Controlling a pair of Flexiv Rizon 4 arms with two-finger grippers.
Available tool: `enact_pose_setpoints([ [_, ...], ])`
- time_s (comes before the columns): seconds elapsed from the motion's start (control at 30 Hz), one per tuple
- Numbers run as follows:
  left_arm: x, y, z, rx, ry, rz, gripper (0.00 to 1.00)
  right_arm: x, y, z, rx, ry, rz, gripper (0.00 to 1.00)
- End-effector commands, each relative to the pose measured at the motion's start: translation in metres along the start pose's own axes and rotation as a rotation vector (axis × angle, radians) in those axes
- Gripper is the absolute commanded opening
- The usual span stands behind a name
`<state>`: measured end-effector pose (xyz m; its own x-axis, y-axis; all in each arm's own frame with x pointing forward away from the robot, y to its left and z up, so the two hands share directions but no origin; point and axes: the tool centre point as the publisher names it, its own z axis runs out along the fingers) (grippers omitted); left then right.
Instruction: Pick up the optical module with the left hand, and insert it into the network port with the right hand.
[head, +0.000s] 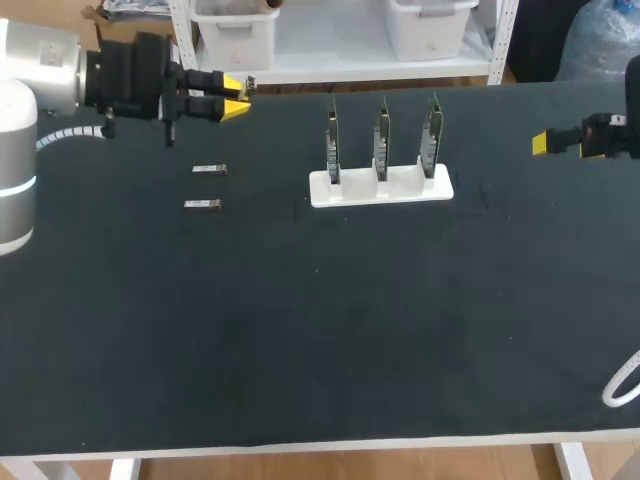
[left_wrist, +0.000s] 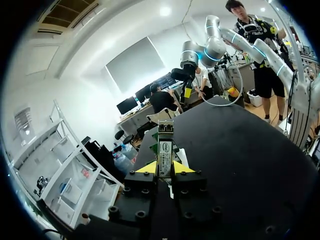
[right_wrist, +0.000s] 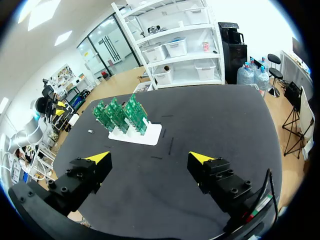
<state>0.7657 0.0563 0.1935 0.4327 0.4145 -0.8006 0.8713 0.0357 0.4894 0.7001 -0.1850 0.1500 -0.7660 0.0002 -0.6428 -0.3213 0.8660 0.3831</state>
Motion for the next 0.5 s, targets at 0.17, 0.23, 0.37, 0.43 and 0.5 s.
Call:
enact_pose_setpoints([
  [0.17, 0.001, -0.001, 0.000, -0.006, -0.003, 0.003, 0.00, 0.000, 0.000, 0.000, 0.000, 0.000, 0.000, 1.00],
  [0.23, 0.001, -0.001, 0.000, -0.006, -0.003, 0.003, 0.00, 0.000, 0.000, 0.000, 0.000, 0.000, 0.000, 1.00],
  [0.37, -0.005, -0.010, 0.002, -0.008, -0.053, -0.058, 0.00, 0.000, 0.000, 0.000, 0.000, 0.000, 0.000, 1.00],
  [0.43, -0.010, -0.013, 0.007, -0.009, -0.045, -0.092, 0.00, 0.000, 0.000, 0.000, 0.000, 0.000, 0.000, 1.00],
  [0.5, -0.012, -0.013, 0.009, -0.050, -0.086, -0.110, 0.00, 0.000, 0.000, 0.000, 0.000, 0.000, 0.000, 1.00],
])
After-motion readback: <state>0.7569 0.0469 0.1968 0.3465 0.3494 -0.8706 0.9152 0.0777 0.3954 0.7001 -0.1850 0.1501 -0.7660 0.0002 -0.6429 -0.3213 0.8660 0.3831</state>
